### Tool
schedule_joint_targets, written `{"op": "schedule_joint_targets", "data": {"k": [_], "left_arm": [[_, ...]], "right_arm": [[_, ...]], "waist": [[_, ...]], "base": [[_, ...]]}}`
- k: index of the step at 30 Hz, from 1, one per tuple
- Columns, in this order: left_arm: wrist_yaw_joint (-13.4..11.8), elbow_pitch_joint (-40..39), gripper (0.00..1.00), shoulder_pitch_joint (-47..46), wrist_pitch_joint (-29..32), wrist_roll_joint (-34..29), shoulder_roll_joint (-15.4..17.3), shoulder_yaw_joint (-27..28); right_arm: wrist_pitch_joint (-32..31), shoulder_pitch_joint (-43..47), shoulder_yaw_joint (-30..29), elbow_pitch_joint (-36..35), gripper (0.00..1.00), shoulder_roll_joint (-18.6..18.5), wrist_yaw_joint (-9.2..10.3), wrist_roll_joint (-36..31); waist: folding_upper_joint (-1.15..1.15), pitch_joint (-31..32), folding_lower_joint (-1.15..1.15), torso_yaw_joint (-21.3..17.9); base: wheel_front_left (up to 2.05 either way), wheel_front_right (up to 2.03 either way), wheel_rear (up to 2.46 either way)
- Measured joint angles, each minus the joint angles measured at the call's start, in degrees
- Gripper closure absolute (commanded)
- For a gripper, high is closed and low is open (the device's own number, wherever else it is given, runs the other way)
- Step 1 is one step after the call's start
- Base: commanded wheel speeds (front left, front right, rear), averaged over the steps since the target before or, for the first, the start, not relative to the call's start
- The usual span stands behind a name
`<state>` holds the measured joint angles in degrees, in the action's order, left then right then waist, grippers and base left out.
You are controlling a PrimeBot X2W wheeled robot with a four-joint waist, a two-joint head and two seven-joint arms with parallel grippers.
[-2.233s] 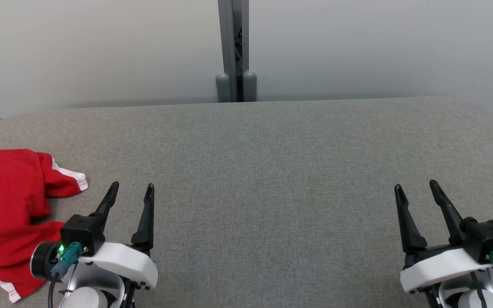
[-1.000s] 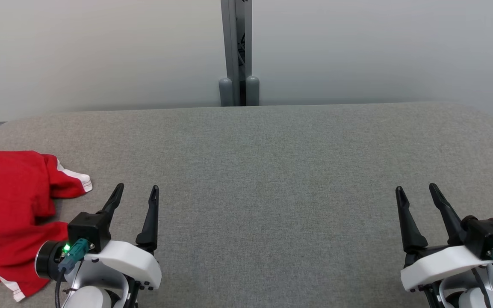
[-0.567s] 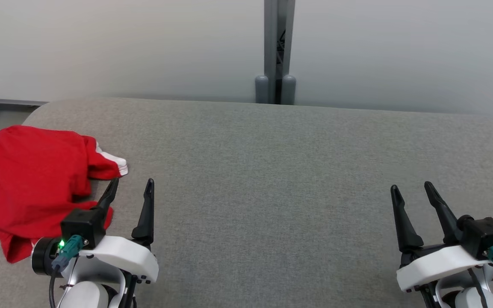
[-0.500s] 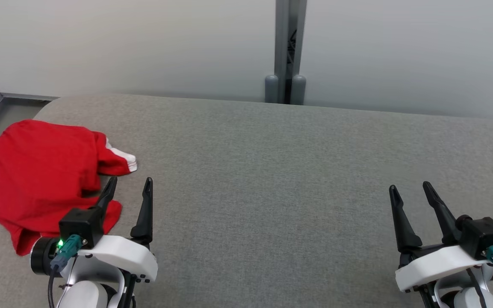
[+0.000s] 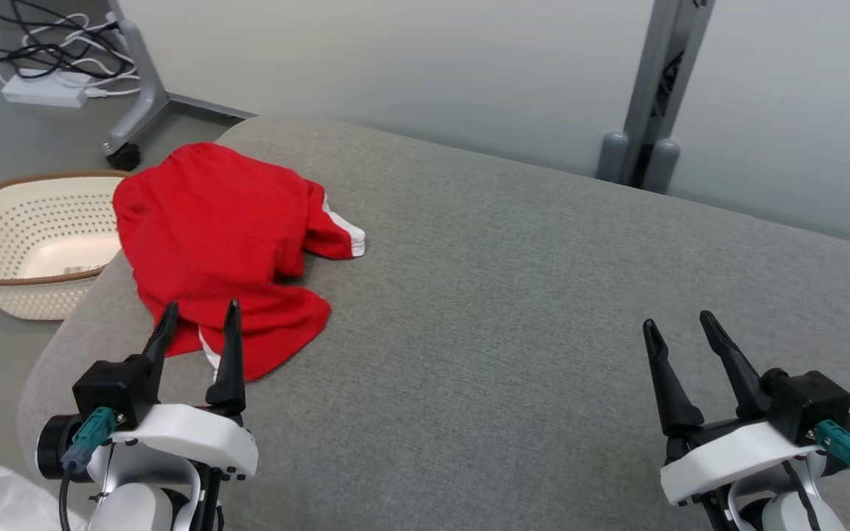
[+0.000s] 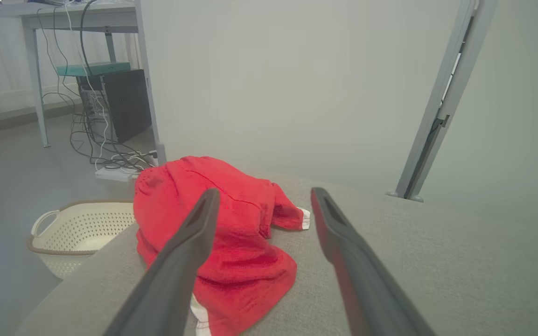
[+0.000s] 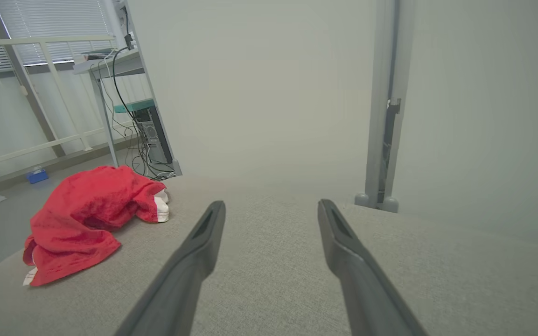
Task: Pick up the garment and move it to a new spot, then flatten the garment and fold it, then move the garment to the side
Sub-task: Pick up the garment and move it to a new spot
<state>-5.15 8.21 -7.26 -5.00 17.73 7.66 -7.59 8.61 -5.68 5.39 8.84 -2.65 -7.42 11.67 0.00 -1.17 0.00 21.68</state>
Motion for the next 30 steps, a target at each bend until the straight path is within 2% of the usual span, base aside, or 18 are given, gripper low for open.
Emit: {"op": "schedule_joint_targets", "data": {"k": [6,12,30], "left_arm": [[-0.46,0.33,0.00,0.03,-0.59,0.70,0.02,0.63],[-0.56,0.47,0.00,0.08,-0.99,1.52,0.09,0.90],[-1.24,0.80,0.00,0.08,-0.81,1.80,0.85,0.43]], "right_arm": [[0.23,-0.80,0.85,-0.27,0.00,0.02,0.00,0.00],[0.22,-0.81,1.12,-0.47,0.00,0.03,0.00,-0.22],[0.21,-0.08,0.68,-0.69,0.00,0.02,0.00,-0.21]], "waist": [[0.00,-0.35,0.00,4.76],[0.00,-0.44,0.00,7.60],[0.00,0.28,0.00,8.33]], "base": [[0.00,0.00,0.00],[0.00,0.00,0.00],[0.00,0.00,0.00]]}}
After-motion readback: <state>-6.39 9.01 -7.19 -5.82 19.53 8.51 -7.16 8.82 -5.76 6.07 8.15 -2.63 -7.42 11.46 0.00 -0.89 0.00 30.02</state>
